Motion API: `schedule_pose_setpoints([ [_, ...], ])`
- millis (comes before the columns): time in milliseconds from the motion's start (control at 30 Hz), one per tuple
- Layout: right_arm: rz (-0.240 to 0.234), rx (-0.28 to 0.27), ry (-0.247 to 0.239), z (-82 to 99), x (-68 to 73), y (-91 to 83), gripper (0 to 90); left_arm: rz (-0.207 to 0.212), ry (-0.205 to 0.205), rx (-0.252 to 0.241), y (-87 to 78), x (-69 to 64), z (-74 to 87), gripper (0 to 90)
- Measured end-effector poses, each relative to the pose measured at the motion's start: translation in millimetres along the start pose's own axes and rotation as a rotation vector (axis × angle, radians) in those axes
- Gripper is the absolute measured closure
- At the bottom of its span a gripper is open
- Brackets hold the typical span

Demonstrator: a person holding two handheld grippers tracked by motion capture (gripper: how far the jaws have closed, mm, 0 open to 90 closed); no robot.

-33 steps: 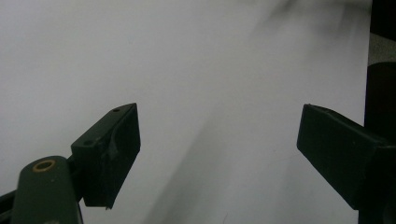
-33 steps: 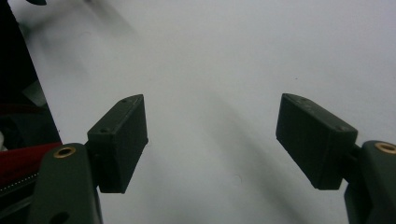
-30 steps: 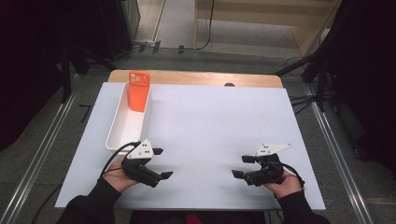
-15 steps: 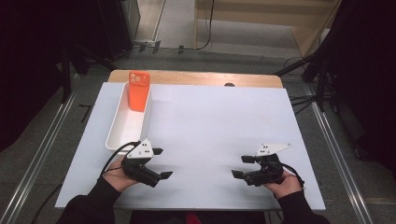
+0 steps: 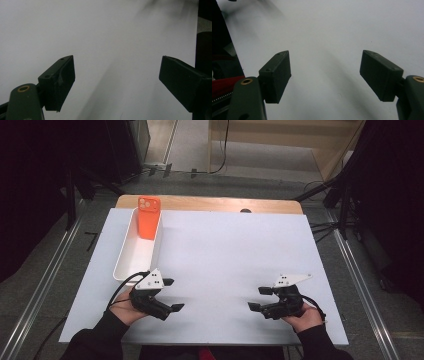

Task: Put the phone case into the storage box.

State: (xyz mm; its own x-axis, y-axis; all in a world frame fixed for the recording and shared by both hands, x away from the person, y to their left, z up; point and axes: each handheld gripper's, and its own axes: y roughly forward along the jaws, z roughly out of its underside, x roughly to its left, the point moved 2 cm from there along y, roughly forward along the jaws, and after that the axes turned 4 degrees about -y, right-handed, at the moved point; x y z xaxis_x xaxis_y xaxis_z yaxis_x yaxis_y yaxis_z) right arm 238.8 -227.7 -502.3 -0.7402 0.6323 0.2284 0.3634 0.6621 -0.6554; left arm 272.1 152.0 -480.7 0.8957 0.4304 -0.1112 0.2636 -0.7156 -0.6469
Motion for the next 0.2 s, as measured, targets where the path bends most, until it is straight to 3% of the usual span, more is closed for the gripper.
schedule_pose_setpoints([
  [200, 0.005, 0.001, -0.002, 0.3, -0.9, 0.3, 23.7, 0.002, -0.002, -0.002, -0.3, 0.2, 0.0, 13.5],
])
